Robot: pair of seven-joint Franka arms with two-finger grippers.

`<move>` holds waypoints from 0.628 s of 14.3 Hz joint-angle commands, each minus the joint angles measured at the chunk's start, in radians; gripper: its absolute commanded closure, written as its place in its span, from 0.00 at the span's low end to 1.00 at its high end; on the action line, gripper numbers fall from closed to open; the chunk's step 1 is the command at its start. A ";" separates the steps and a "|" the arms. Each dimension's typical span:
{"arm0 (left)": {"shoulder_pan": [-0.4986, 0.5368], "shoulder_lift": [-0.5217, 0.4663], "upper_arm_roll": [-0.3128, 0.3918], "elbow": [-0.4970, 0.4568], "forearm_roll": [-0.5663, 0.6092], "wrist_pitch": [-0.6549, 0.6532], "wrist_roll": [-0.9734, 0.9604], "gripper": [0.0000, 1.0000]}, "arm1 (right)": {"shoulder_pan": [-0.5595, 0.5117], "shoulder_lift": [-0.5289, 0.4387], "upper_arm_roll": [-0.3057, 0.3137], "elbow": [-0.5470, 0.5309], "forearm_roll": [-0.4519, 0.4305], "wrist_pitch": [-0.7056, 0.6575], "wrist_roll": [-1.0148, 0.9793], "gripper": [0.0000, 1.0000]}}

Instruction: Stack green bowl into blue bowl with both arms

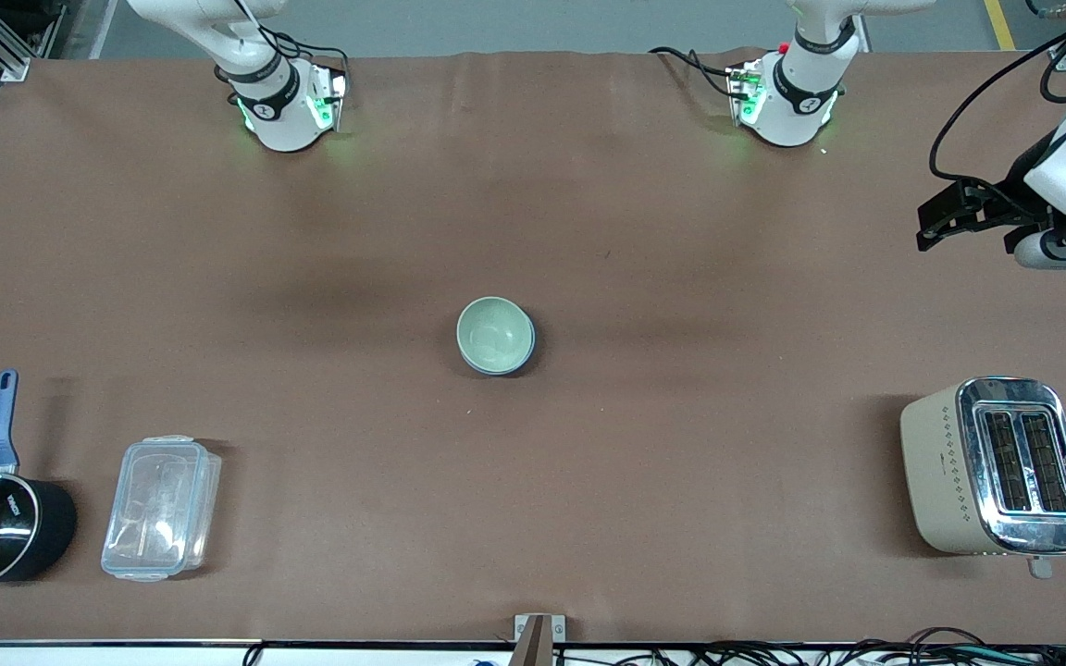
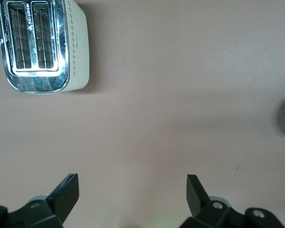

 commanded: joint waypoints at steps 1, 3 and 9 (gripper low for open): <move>-0.002 -0.014 0.004 -0.004 0.000 -0.010 0.001 0.00 | -0.039 0.116 0.047 0.118 0.027 -0.042 -0.017 0.00; -0.002 -0.014 0.004 0.001 -0.002 -0.010 0.000 0.00 | -0.036 0.116 0.049 0.120 0.029 -0.043 -0.019 0.00; -0.010 -0.003 0.003 0.002 -0.008 -0.013 -0.008 0.00 | -0.032 0.113 0.050 0.113 0.026 -0.079 -0.017 0.00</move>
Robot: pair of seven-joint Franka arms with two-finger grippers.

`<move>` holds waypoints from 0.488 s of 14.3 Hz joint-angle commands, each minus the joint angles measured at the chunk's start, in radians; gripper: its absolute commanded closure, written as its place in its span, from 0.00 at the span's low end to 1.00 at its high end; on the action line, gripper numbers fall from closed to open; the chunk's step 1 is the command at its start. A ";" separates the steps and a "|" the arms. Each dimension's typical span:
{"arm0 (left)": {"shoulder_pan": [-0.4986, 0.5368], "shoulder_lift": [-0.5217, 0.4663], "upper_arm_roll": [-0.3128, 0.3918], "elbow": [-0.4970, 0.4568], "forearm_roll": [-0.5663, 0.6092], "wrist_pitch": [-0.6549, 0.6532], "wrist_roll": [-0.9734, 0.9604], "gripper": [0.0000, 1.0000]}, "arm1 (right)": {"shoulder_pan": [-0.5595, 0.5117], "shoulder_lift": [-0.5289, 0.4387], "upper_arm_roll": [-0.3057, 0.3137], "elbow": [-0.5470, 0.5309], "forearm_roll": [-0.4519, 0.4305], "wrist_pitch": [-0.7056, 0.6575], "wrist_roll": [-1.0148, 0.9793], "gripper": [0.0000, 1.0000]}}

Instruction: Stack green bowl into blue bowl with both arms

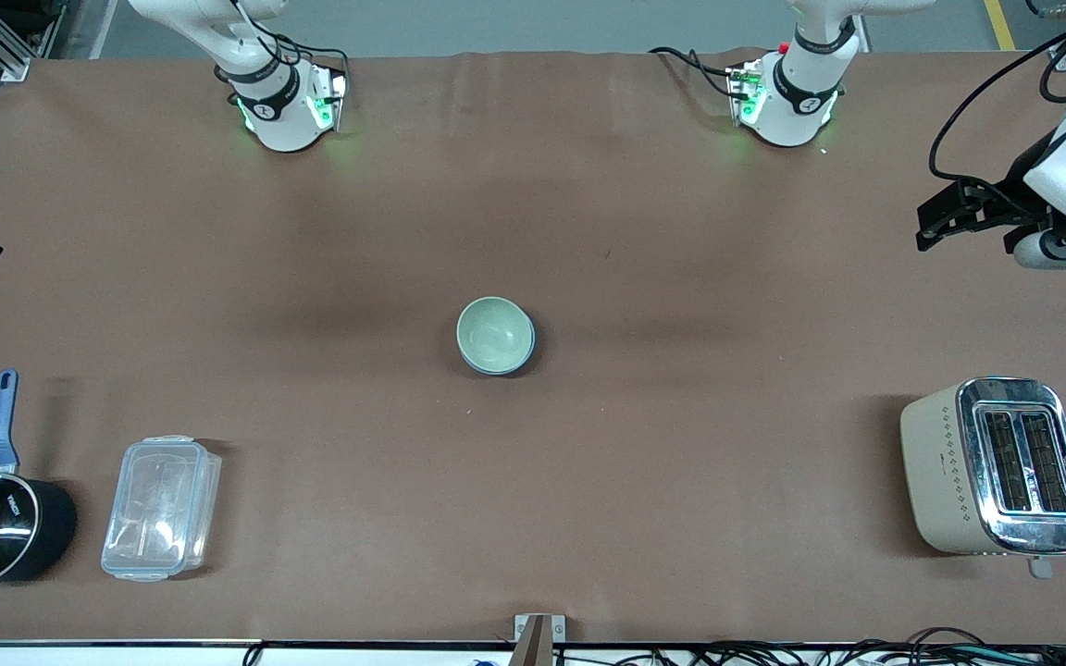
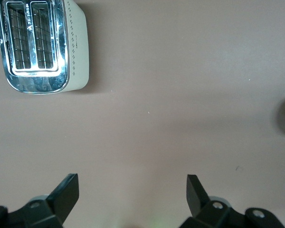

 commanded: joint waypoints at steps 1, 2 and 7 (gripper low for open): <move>-0.006 -0.003 0.003 0.001 -0.008 -0.016 -0.008 0.00 | -0.013 -0.003 0.007 0.014 0.017 -0.025 -0.004 0.00; -0.009 -0.003 0.003 0.002 -0.003 -0.029 -0.008 0.00 | -0.013 -0.003 0.007 0.014 0.017 -0.025 -0.005 0.00; 0.000 -0.012 0.003 0.002 -0.014 -0.034 -0.006 0.00 | -0.002 -0.003 0.002 0.014 0.017 -0.028 -0.005 0.00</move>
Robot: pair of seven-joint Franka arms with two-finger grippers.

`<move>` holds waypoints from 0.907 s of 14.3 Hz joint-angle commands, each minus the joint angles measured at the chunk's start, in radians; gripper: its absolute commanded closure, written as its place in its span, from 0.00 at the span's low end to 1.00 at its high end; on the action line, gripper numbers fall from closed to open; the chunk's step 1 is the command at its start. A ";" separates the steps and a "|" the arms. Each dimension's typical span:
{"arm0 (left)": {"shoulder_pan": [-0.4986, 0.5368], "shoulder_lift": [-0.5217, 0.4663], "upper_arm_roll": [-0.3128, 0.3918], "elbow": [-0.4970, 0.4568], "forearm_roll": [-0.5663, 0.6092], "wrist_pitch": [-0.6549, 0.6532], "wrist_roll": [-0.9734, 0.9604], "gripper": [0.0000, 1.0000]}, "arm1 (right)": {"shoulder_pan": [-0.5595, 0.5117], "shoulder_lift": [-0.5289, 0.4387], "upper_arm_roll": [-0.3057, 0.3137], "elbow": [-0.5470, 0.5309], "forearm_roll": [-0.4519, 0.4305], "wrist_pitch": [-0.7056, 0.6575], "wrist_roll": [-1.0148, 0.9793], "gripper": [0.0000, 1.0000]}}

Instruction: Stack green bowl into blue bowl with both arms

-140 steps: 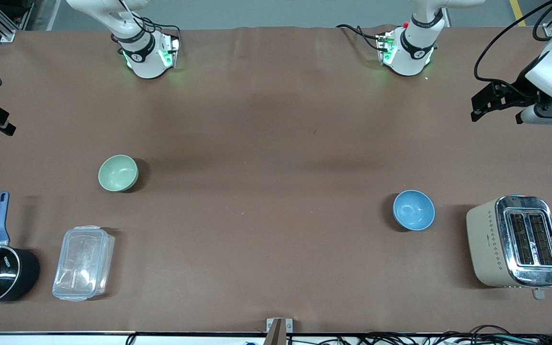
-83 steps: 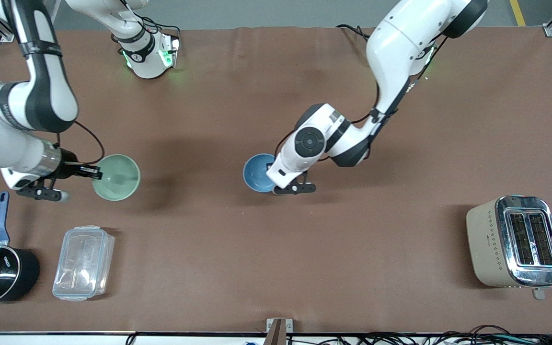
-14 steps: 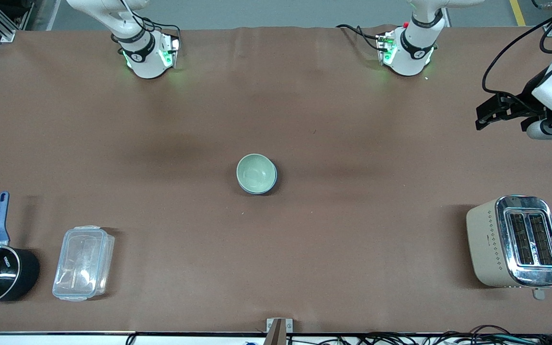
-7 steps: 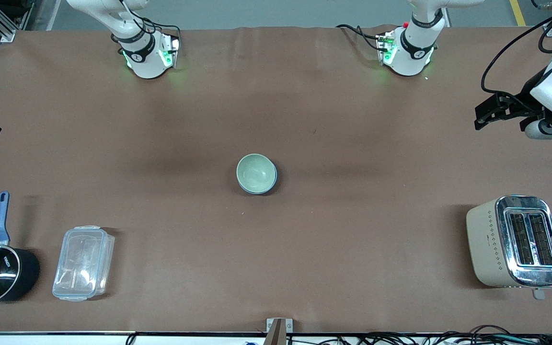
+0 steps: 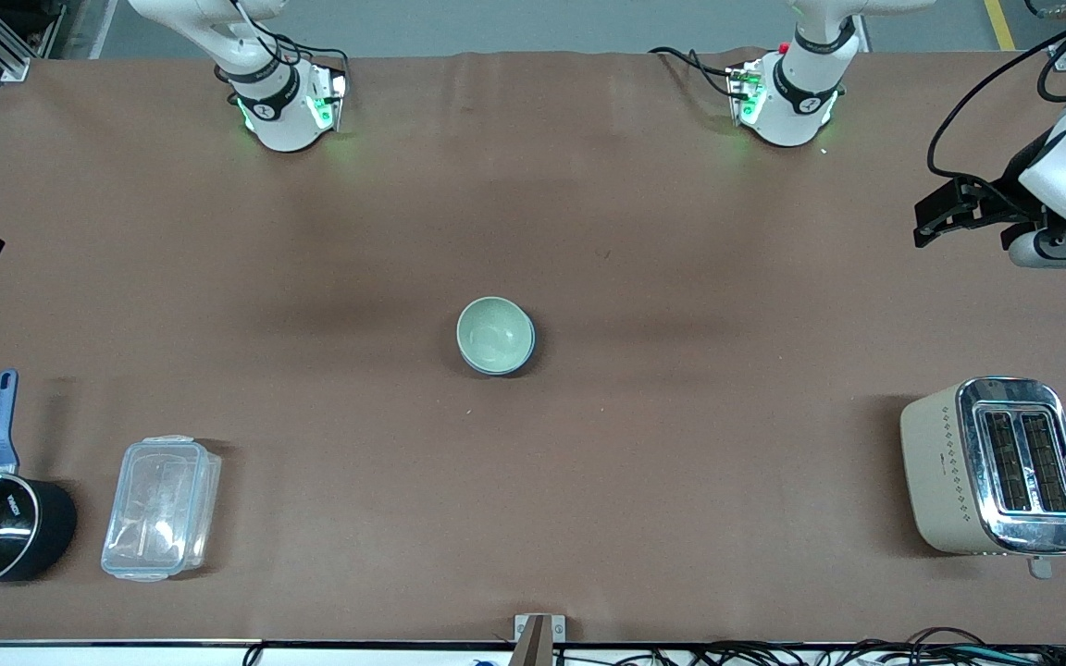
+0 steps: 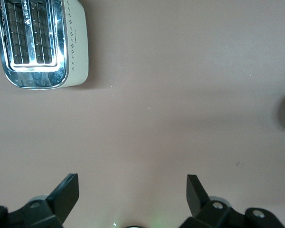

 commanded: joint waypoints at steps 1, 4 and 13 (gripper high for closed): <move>0.000 -0.022 0.003 -0.005 -0.014 -0.017 -0.011 0.00 | 0.001 -0.003 0.002 0.011 0.017 -0.014 -0.005 0.00; -0.001 -0.072 0.001 -0.074 -0.017 0.032 -0.031 0.00 | -0.001 -0.005 0.002 0.011 0.017 -0.016 -0.005 0.00; 0.009 -0.187 -0.005 -0.223 -0.017 0.094 -0.017 0.00 | -0.004 -0.003 0.002 0.010 0.017 -0.024 -0.005 0.00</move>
